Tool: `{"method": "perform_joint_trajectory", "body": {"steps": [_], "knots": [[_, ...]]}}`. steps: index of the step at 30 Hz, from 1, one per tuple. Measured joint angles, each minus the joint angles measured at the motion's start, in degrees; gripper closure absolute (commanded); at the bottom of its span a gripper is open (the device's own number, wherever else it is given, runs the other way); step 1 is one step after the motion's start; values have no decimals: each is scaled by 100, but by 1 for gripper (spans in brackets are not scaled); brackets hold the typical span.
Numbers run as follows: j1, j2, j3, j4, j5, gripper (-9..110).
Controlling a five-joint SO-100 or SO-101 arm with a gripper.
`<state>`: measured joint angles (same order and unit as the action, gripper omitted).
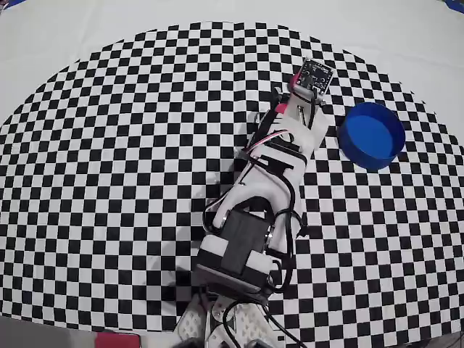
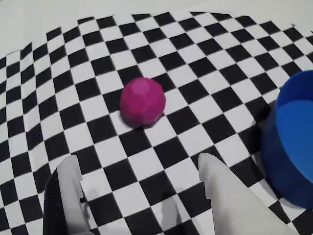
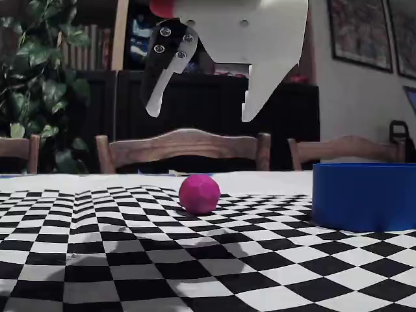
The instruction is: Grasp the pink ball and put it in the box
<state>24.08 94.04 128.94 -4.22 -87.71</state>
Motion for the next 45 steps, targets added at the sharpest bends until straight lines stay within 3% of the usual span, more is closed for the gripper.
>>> {"method": "perform_joint_trajectory", "body": {"steps": [45], "knots": [[0, -2918, -3146, 536, 44, 74]]}}
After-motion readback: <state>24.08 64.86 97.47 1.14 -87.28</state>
